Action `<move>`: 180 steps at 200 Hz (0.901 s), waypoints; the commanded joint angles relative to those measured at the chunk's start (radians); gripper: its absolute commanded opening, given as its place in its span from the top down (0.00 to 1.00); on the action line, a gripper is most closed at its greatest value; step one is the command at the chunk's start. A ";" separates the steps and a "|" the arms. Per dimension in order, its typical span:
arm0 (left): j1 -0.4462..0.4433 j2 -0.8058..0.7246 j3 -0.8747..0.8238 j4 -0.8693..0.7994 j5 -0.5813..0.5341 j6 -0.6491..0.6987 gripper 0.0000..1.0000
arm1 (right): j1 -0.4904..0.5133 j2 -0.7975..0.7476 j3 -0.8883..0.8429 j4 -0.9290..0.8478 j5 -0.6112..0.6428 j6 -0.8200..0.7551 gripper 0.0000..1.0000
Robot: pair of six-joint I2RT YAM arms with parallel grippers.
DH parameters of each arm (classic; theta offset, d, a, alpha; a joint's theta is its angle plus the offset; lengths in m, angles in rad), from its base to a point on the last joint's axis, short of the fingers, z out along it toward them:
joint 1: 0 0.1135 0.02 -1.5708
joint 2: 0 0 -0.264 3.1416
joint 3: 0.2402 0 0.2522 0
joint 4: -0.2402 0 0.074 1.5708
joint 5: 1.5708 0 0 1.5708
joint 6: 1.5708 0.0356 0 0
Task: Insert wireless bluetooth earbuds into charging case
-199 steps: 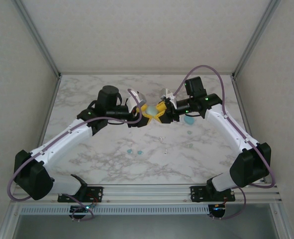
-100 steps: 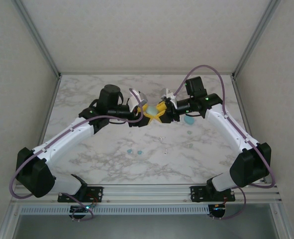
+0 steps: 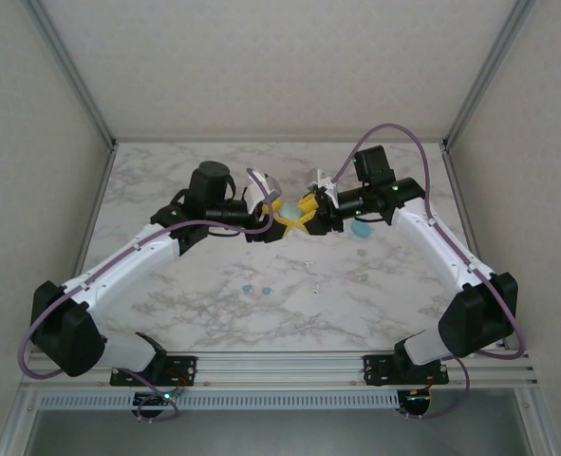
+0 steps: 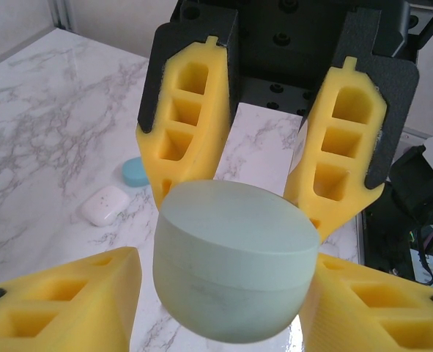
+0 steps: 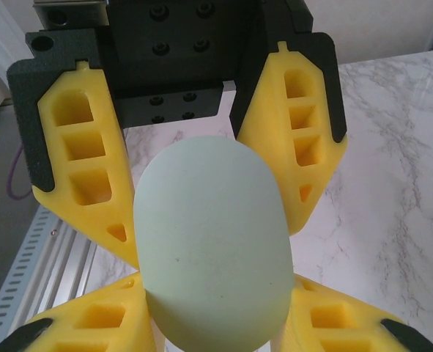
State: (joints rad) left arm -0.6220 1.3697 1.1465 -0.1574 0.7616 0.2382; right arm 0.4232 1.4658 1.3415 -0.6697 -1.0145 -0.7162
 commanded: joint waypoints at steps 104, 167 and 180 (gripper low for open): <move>-0.007 -0.007 0.009 0.041 0.005 -0.013 0.43 | 0.005 -0.004 0.022 -0.010 0.001 -0.015 0.68; -0.007 -0.006 0.007 0.041 0.012 -0.026 0.40 | 0.008 -0.014 0.016 0.003 0.017 -0.007 0.68; -0.007 -0.006 0.009 0.041 0.015 -0.030 0.40 | 0.009 -0.008 0.019 -0.009 0.018 -0.013 0.68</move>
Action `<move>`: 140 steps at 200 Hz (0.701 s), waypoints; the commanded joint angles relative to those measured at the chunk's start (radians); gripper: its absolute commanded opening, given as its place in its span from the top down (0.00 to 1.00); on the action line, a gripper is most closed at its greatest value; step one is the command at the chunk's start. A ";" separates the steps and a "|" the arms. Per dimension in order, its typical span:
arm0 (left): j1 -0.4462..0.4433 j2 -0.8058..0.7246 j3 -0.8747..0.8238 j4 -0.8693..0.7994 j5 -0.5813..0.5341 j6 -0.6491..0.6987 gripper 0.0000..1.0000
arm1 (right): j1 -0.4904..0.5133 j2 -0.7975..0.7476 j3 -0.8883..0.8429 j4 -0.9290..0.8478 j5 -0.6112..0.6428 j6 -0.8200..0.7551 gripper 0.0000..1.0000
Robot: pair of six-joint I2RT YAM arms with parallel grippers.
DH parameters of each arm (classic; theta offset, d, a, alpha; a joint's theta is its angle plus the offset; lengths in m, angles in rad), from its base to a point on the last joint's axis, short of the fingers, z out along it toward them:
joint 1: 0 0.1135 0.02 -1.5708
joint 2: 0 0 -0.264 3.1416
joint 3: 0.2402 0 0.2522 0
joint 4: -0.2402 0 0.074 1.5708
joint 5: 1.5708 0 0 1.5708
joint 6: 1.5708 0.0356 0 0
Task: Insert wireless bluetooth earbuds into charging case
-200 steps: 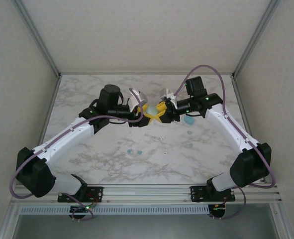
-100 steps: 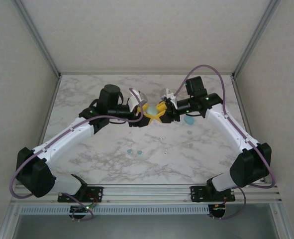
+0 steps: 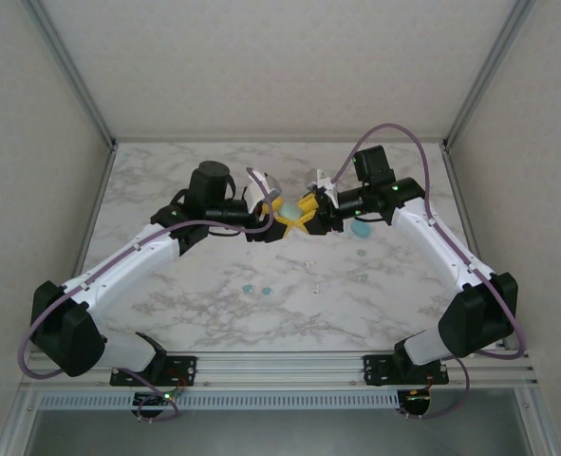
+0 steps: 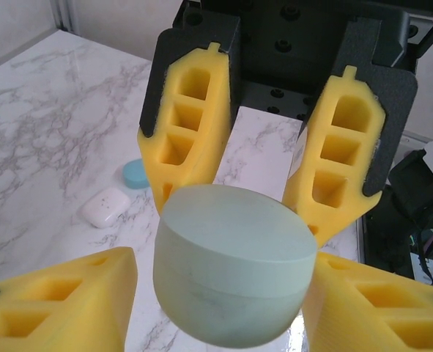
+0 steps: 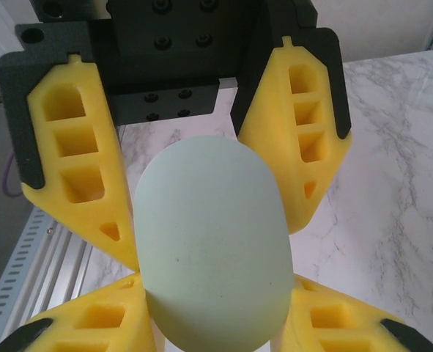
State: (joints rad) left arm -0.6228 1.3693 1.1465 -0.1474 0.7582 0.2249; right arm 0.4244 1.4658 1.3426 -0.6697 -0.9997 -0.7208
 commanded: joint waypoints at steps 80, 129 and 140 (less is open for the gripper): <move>-0.006 -0.013 0.009 -0.032 0.019 0.042 0.43 | 0.006 -0.038 0.008 0.041 -0.045 0.021 0.69; -0.006 -0.025 -0.004 0.031 0.014 0.004 0.42 | 0.004 -0.021 0.026 -0.010 -0.037 -0.005 0.69; -0.006 -0.024 -0.004 0.031 0.015 -0.005 0.42 | 0.004 -0.020 0.025 -0.014 -0.038 -0.006 0.68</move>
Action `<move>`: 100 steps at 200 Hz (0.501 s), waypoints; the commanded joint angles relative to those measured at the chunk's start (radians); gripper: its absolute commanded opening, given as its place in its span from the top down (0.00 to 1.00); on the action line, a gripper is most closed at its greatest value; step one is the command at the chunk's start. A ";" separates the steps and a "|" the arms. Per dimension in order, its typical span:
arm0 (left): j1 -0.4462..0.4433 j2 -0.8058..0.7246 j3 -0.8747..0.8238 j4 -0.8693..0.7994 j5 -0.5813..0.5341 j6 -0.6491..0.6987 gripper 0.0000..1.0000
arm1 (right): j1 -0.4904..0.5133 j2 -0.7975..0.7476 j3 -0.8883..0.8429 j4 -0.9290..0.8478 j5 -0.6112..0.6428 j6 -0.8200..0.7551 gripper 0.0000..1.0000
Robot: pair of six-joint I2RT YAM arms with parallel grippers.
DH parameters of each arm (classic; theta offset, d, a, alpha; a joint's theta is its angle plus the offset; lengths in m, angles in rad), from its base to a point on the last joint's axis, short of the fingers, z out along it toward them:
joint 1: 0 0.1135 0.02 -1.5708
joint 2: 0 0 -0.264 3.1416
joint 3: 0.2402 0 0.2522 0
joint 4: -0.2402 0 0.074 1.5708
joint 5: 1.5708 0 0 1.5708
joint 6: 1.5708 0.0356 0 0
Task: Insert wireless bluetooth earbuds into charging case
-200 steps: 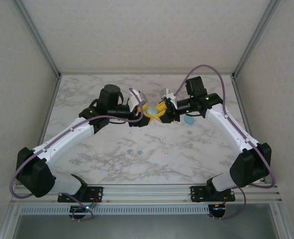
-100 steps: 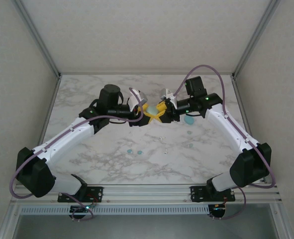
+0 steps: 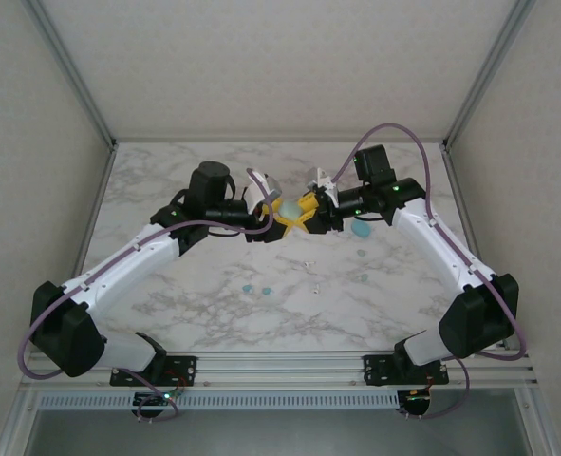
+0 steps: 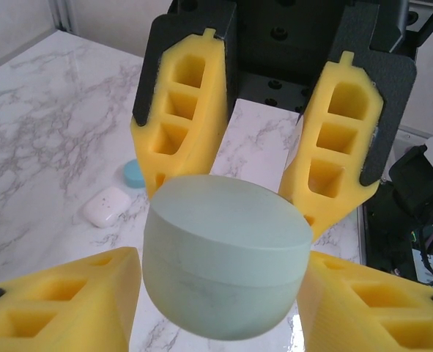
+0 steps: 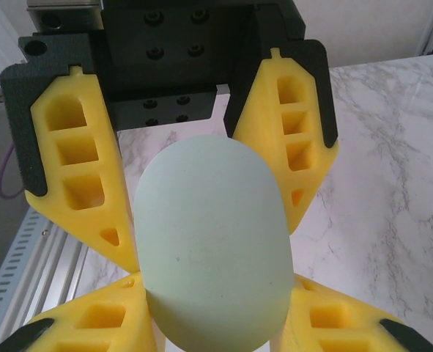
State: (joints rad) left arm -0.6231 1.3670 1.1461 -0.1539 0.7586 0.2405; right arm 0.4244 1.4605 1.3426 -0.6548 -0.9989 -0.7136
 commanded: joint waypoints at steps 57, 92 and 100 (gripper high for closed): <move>-0.006 -0.009 0.006 0.047 0.014 -0.009 0.48 | 0.004 -0.014 0.024 -0.026 -0.038 -0.013 0.68; -0.007 0.003 0.018 0.020 0.026 -0.012 0.54 | 0.005 -0.015 0.020 -0.010 -0.052 -0.005 0.68; -0.006 0.004 0.020 0.008 0.024 -0.003 0.55 | 0.006 -0.017 0.019 -0.005 -0.054 -0.001 0.68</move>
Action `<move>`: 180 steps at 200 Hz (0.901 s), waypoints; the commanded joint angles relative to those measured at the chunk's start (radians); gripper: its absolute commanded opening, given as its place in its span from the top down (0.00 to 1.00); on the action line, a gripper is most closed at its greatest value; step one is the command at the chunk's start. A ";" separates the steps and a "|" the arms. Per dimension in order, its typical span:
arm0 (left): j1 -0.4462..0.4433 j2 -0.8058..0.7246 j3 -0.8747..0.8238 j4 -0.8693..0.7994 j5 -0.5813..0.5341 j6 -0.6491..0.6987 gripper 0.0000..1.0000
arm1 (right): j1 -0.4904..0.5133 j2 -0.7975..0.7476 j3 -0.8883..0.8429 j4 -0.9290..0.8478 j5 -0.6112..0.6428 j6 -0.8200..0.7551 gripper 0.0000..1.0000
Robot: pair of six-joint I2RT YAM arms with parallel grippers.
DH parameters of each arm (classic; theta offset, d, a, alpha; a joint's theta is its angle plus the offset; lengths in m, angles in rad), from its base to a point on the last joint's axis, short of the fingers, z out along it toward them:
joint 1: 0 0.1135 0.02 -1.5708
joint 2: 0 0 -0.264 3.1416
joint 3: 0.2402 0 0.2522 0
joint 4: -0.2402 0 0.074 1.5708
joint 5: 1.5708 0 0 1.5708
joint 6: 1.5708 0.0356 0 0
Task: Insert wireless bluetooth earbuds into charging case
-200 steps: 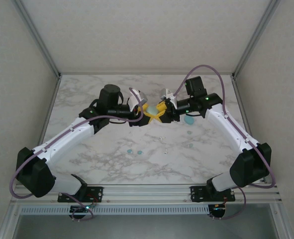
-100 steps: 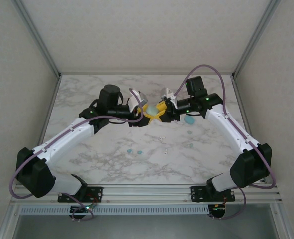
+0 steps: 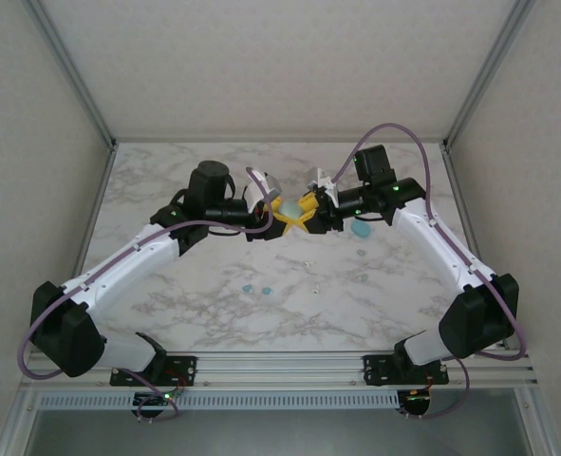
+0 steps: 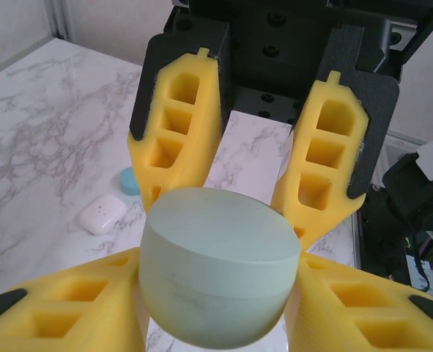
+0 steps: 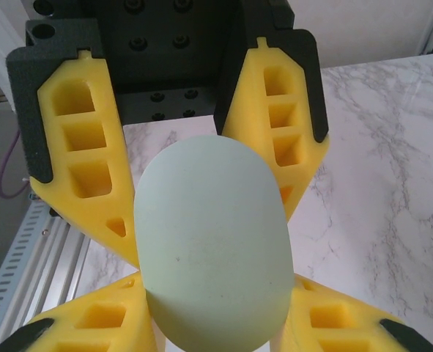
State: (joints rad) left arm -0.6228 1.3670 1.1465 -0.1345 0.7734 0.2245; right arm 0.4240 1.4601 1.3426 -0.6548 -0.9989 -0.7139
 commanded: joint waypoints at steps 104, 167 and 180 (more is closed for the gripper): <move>-0.005 -0.021 -0.028 0.052 -0.010 0.004 0.71 | 0.004 -0.042 0.017 0.040 0.021 0.081 0.54; 0.007 -0.118 -0.210 0.450 -0.108 -0.127 0.71 | -0.006 -0.217 -0.080 0.270 0.129 0.402 0.28; 0.008 -0.140 -0.253 0.538 -0.129 -0.148 0.67 | -0.007 -0.243 -0.091 0.323 0.232 0.564 0.26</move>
State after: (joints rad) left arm -0.6201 1.2896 0.9516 0.1551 0.6933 0.1410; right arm 0.4232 1.2732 1.2812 -0.4671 -0.8921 -0.4179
